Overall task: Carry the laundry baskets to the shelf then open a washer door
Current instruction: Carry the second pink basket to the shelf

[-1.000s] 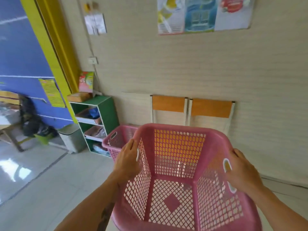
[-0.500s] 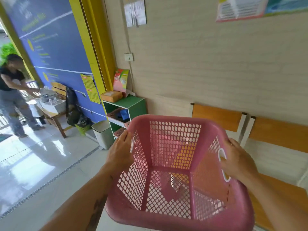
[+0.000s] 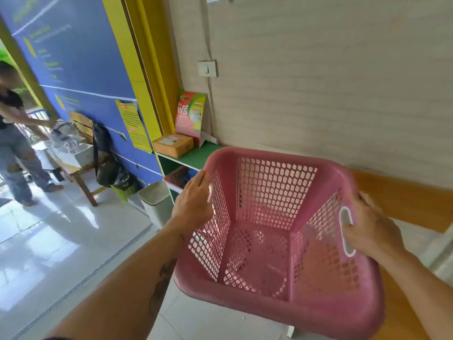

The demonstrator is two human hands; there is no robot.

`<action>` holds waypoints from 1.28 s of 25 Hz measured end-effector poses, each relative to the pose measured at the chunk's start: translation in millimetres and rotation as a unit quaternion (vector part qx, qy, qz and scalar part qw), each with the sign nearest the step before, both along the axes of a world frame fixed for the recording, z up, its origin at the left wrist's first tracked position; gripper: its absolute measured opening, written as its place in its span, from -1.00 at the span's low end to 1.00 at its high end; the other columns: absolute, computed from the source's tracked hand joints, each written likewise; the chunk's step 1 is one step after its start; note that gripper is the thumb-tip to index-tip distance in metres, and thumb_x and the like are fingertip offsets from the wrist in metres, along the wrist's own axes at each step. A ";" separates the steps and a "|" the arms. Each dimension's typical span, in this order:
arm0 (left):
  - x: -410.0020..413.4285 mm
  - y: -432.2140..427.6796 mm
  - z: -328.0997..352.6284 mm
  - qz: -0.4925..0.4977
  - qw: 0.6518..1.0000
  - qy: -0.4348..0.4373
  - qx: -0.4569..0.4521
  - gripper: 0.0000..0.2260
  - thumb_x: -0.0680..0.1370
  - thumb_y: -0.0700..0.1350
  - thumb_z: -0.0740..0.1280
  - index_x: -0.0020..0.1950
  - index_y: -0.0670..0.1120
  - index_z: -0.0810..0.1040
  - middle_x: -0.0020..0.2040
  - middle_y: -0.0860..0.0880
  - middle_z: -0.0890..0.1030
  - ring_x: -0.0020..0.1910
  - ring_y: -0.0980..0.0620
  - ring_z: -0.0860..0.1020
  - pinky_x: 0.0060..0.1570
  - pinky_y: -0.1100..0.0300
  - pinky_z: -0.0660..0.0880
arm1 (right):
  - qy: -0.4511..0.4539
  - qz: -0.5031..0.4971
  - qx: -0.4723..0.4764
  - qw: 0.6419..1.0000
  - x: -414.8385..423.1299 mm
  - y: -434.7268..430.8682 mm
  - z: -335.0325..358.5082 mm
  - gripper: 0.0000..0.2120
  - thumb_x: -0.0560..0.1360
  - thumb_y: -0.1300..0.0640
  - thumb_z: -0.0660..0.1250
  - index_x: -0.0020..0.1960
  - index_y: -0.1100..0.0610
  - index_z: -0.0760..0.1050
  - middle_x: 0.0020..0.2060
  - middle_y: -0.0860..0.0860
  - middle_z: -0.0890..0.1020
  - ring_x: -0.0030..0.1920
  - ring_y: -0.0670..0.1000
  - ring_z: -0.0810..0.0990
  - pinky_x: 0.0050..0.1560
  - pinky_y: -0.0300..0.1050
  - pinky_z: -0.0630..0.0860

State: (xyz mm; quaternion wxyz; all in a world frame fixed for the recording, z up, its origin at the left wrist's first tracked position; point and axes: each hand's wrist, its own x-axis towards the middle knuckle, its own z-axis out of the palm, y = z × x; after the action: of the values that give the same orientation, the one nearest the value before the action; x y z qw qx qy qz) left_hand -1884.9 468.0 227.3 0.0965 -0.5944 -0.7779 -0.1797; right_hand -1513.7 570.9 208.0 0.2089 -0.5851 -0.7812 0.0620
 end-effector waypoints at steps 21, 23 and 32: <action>-111.4 300.7 -244.5 -0.127 0.959 -0.107 -0.228 -0.18 0.35 -0.38 0.27 0.58 -0.09 0.08 0.55 -0.20 0.17 0.37 -0.32 0.38 0.26 -0.19 0.44 | 0.074 -0.256 -0.300 0.916 -120.7 169.0 -222.0 -0.15 0.33 0.50 0.26 0.51 0.00 0.17 0.32 0.07 0.36 0.17 0.19 0.55 -0.36 -0.32 0.36; -109.9 306.9 -291.8 -0.106 0.950 -0.121 -0.267 -0.22 0.36 -0.40 0.29 0.54 -0.11 0.12 0.50 -0.17 0.22 0.22 -0.33 0.48 0.15 -0.19 0.51 | 0.108 -0.305 -0.338 0.884 -133.3 170.2 -268.7 -0.10 0.34 0.49 0.24 0.55 -0.07 0.10 0.36 0.08 0.35 0.27 0.20 0.48 -0.17 -0.23 0.43; -138.6 327.1 -401.5 -0.121 0.864 -0.154 -0.463 -0.17 0.23 -0.39 0.36 0.48 -0.05 0.24 0.20 -0.12 0.46 0.05 -0.21 0.56 -0.09 0.04 0.59 | 0.212 -0.333 -0.493 0.775 -149.2 154.8 -358.3 -0.09 0.25 0.34 0.25 0.54 -0.12 0.12 0.49 -0.02 0.32 0.42 0.08 0.37 0.34 0.17 0.43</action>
State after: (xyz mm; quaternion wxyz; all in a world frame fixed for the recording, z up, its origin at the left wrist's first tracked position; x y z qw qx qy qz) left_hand -2023.5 795.1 -174.1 -0.3332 -0.6250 -0.6985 0.1022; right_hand -1662.9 725.7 -150.3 0.0598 -0.8038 -0.3360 0.4873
